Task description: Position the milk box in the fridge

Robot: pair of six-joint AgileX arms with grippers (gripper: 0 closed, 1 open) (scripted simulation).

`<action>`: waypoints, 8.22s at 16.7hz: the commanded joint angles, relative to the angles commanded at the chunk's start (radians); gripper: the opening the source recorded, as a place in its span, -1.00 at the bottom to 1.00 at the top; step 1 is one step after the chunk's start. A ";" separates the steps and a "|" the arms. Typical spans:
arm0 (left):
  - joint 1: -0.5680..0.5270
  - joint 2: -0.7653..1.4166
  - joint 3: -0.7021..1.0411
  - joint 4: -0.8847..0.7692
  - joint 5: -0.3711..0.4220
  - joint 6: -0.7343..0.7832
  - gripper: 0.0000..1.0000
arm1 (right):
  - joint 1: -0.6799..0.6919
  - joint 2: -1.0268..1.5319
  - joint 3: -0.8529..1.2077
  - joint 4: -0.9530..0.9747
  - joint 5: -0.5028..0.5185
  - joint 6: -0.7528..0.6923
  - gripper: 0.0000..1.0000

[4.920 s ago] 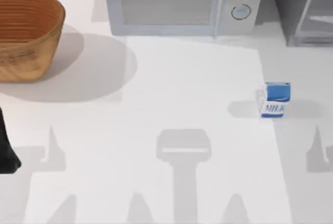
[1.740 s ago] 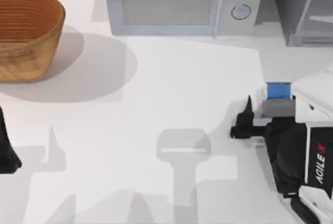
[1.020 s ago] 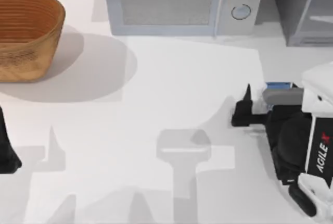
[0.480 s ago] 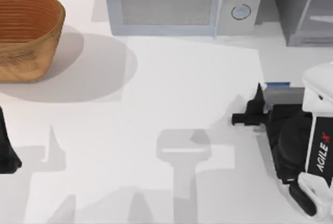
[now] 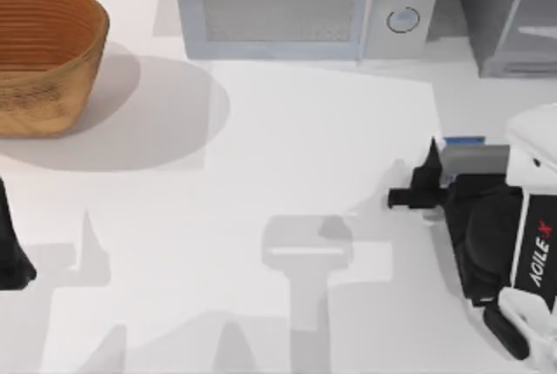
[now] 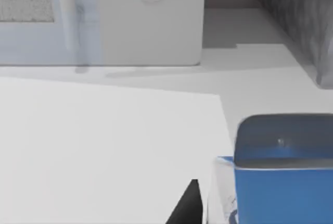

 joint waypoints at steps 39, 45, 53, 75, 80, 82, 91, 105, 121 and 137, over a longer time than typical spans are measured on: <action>0.000 0.000 0.000 0.000 0.000 0.000 1.00 | -0.002 -0.754 -0.009 -0.758 -0.011 0.007 -1.00; 0.000 0.000 0.000 0.000 0.000 0.000 1.00 | -0.081 -0.981 -0.105 -0.911 -0.073 -0.009 -1.00; 0.000 0.000 0.000 0.000 0.000 0.000 1.00 | -0.190 -1.411 -0.231 -1.133 -0.199 -0.038 -1.00; 0.000 0.000 0.000 0.000 0.000 0.000 1.00 | -0.467 -2.403 -0.576 -1.709 -0.500 -0.065 -1.00; 0.000 0.000 0.000 0.000 0.000 0.000 1.00 | -0.465 -2.394 -0.565 -1.698 -0.500 -0.065 -1.00; 0.000 0.000 0.000 0.000 0.000 0.000 1.00 | -0.473 -2.362 -0.527 -1.656 -0.506 -0.072 -1.00; 0.000 0.000 0.000 0.000 0.000 0.000 1.00 | -0.554 -1.763 -0.263 -1.328 -0.573 -0.074 -1.00; 0.000 0.000 0.000 0.000 0.000 0.000 1.00 | -0.703 -0.571 0.246 -0.698 -0.714 -0.049 -1.00; 0.000 0.000 0.000 0.000 0.000 0.000 1.00 | -0.740 -0.223 0.406 -0.513 -0.755 -0.048 -1.00; 0.000 0.000 0.000 0.000 0.000 0.000 1.00 | -0.708 -0.070 0.770 -0.720 -0.723 -0.050 -1.00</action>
